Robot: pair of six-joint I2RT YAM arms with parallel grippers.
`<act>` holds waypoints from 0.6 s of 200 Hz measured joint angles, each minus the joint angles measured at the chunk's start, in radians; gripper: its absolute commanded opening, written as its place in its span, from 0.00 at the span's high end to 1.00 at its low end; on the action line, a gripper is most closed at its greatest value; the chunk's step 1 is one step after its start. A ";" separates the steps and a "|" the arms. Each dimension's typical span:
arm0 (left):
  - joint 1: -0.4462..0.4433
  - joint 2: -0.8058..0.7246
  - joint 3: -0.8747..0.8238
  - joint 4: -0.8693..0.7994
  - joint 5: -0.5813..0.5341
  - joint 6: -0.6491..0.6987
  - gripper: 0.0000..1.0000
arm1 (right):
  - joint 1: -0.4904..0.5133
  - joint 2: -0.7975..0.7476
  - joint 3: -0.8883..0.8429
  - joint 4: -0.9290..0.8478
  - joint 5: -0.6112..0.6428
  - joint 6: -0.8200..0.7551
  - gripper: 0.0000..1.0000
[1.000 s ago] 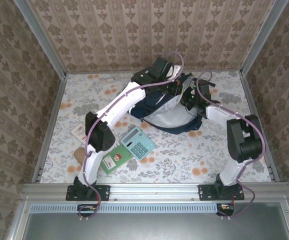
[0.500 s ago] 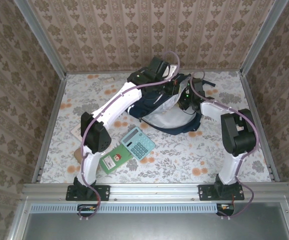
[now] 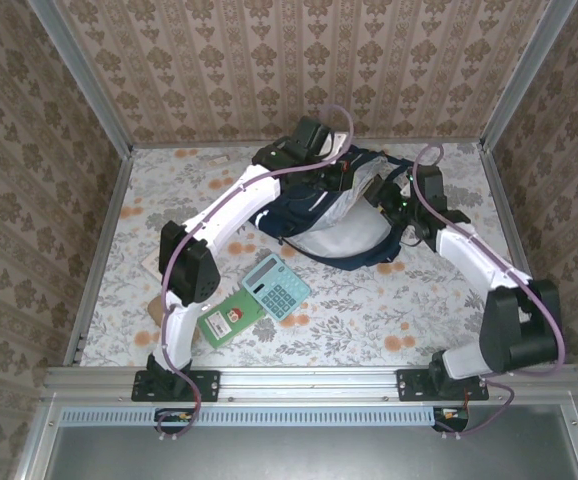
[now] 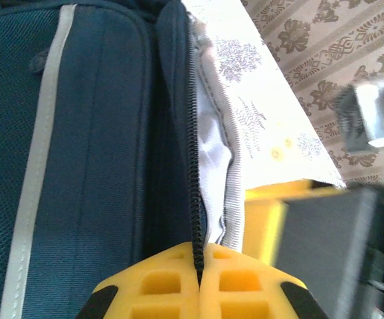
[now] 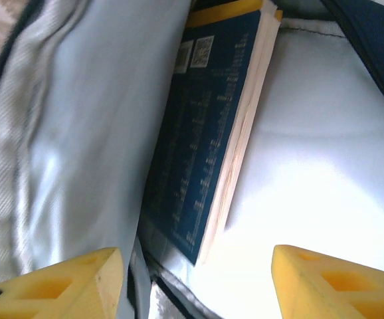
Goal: Pack books, pencil case, and school supplies into a backpack
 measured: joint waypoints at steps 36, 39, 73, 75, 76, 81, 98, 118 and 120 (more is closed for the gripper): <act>0.018 0.000 -0.043 0.019 0.014 -0.016 1.00 | 0.070 -0.135 -0.069 -0.055 0.006 -0.065 0.42; 0.018 0.000 -0.047 0.022 0.016 -0.018 1.00 | 0.078 -0.142 -0.074 -0.059 0.006 -0.068 0.42; 0.020 -0.003 -0.086 0.048 0.025 -0.030 1.00 | 0.202 -0.202 -0.129 -0.106 0.043 -0.121 0.42; 0.020 -0.004 -0.089 0.048 0.025 -0.030 1.00 | 0.211 -0.204 -0.132 -0.109 0.045 -0.125 0.42; 0.020 -0.004 -0.089 0.049 0.025 -0.030 1.00 | 0.214 -0.204 -0.133 -0.109 0.047 -0.126 0.43; 0.020 -0.005 -0.094 0.049 0.025 -0.031 1.00 | 0.234 -0.208 -0.139 -0.116 0.054 -0.136 0.43; 0.024 -0.010 -0.110 0.054 0.028 -0.031 1.00 | 0.306 -0.211 -0.147 -0.136 0.079 -0.159 0.44; 0.037 -0.021 -0.122 0.055 0.034 -0.031 1.00 | 0.408 -0.209 -0.150 -0.146 0.114 -0.175 0.47; 0.039 -0.021 -0.122 0.055 0.036 -0.031 1.00 | 0.416 -0.208 -0.150 -0.146 0.114 -0.176 0.47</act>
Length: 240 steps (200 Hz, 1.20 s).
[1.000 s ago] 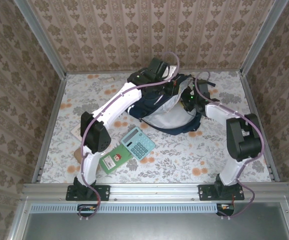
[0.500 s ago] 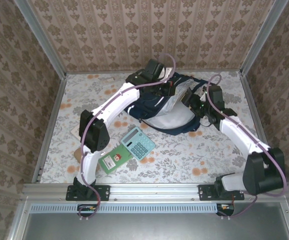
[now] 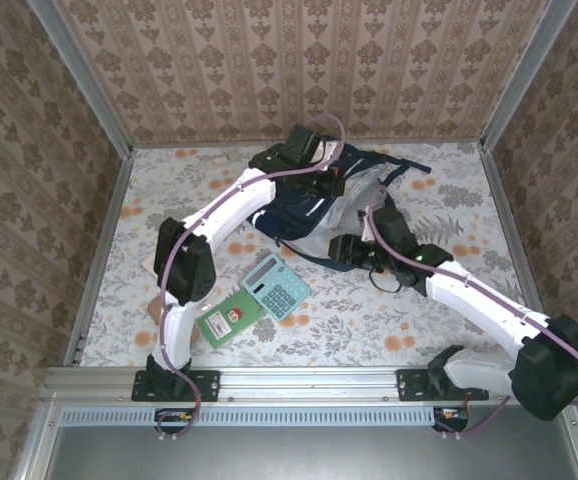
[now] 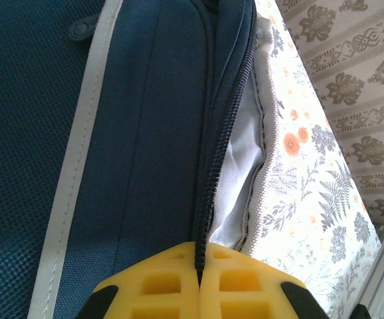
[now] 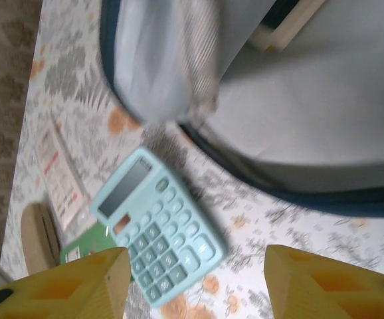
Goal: Pack books, pencil case, and school supplies into a backpack
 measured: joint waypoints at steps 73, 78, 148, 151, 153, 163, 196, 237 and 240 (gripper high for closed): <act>0.076 -0.027 0.000 -0.019 0.016 0.002 1.00 | 0.374 0.298 0.146 0.032 0.072 -0.040 0.78; 0.079 -0.027 0.000 -0.021 0.018 0.002 1.00 | 0.393 0.324 0.162 0.040 0.074 -0.040 0.78; 0.105 -0.027 0.000 -0.036 0.042 0.013 1.00 | 0.554 0.660 0.367 0.117 0.066 -0.031 0.85; 0.105 -0.027 0.000 -0.037 0.042 0.013 1.00 | 0.557 0.671 0.373 0.120 0.065 -0.029 0.85; 0.105 -0.027 0.000 -0.038 0.043 0.013 1.00 | 0.559 0.678 0.376 0.122 0.066 -0.027 0.85; 0.105 -0.028 0.000 -0.041 0.046 0.014 1.00 | 0.563 0.709 0.389 0.128 0.065 -0.019 0.85; 0.106 -0.030 -0.001 -0.045 0.049 0.021 1.00 | 0.557 0.799 0.448 0.117 0.067 -0.004 0.85; 0.109 -0.031 -0.002 -0.046 0.053 0.028 1.00 | 0.521 0.790 0.421 0.144 0.075 0.014 0.84; 0.110 -0.031 -0.001 -0.046 0.053 0.028 1.00 | 0.517 0.784 0.413 0.146 0.076 0.014 0.84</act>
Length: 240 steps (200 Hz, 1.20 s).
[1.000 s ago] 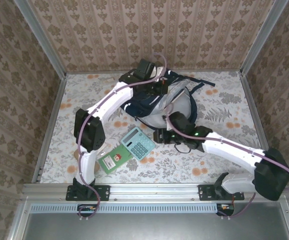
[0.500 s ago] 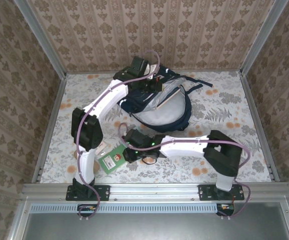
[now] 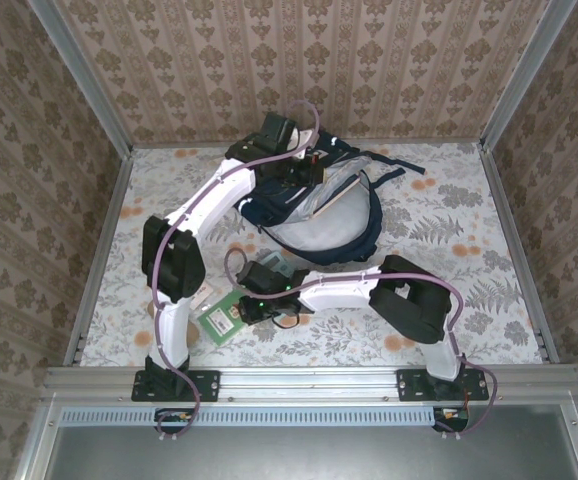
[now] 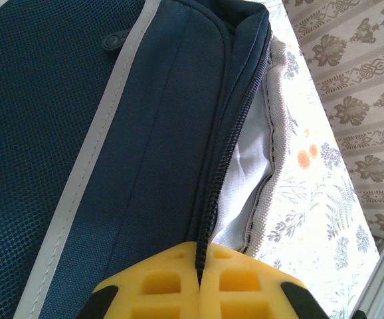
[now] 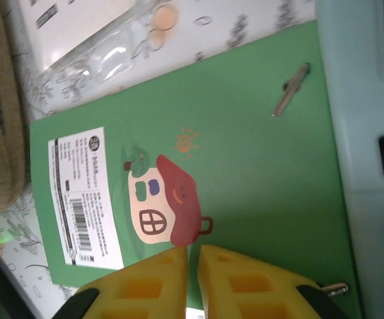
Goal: Pack books, pencil case, and school supplies into a backpack
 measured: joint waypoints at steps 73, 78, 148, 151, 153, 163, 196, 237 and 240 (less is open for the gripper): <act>0.008 0.000 0.000 0.008 0.002 0.000 1.00 | -0.186 -0.211 -0.226 -0.061 0.029 -0.093 0.74; 0.008 0.000 0.000 0.009 0.002 0.000 1.00 | -0.200 -0.219 -0.227 -0.076 0.033 -0.105 0.72; 0.024 0.000 0.000 0.004 0.003 0.004 1.00 | -0.209 -0.309 -0.203 -0.224 0.106 -0.098 0.46; 0.025 0.000 0.000 0.004 0.003 0.004 1.00 | -0.203 -0.312 -0.203 -0.224 0.106 -0.087 0.45; 0.025 0.000 0.000 0.004 0.003 0.004 1.00 | -0.198 -0.315 -0.203 -0.224 0.108 -0.084 0.45; 0.027 0.000 0.000 0.003 0.003 0.007 1.00 | -0.177 -0.320 -0.203 -0.225 0.109 -0.067 0.45; 0.028 0.000 0.000 0.000 0.003 0.013 1.00 | -0.106 -0.307 -0.211 -0.218 0.109 0.016 0.40; 0.029 0.000 0.000 -0.001 0.003 0.027 1.00 | -0.090 -0.218 -0.211 -0.202 0.109 0.103 0.32; 0.029 0.000 0.000 -0.001 0.003 0.027 1.00 | -0.090 -0.212 -0.211 -0.201 0.109 0.110 0.32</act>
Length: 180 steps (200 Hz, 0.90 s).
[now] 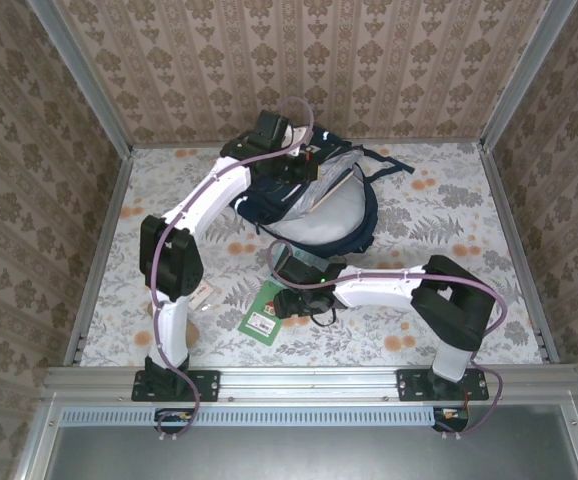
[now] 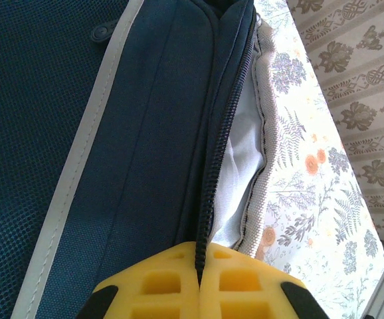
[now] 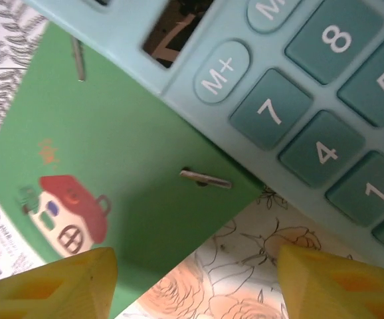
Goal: Pack books, pencil case, and school supplies into a backpack
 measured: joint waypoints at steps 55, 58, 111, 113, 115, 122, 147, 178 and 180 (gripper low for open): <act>0.007 -0.010 -0.014 -0.010 0.004 0.010 1.00 | 0.024 0.111 0.148 -0.019 0.003 0.024 0.31; 0.007 -0.012 -0.017 -0.011 0.004 0.011 1.00 | 0.027 0.122 0.162 -0.020 0.005 0.023 0.31; 0.014 -0.036 -0.048 -0.016 0.003 0.016 1.00 | 0.042 0.268 0.376 -0.013 0.004 -0.020 0.30; 0.014 -0.036 -0.049 -0.016 0.004 0.016 1.00 | 0.042 0.274 0.386 -0.014 0.003 -0.024 0.30; 0.014 -0.037 -0.050 -0.015 0.004 0.017 1.00 | 0.042 0.280 0.396 -0.016 0.003 -0.026 0.30; 0.014 -0.040 -0.055 -0.014 0.004 0.018 1.00 | 0.044 0.298 0.426 -0.024 0.003 -0.035 0.30; 0.018 -0.055 -0.071 -0.014 0.003 0.018 1.00 | 0.058 0.350 0.523 -0.058 0.016 -0.070 0.28; 0.029 -0.076 -0.088 -0.014 0.003 0.018 1.00 | 0.098 0.351 0.533 -0.116 0.073 -0.114 0.02; 0.029 -0.077 -0.089 -0.014 0.003 0.018 1.00 | 0.103 0.351 0.533 -0.119 0.078 -0.111 0.01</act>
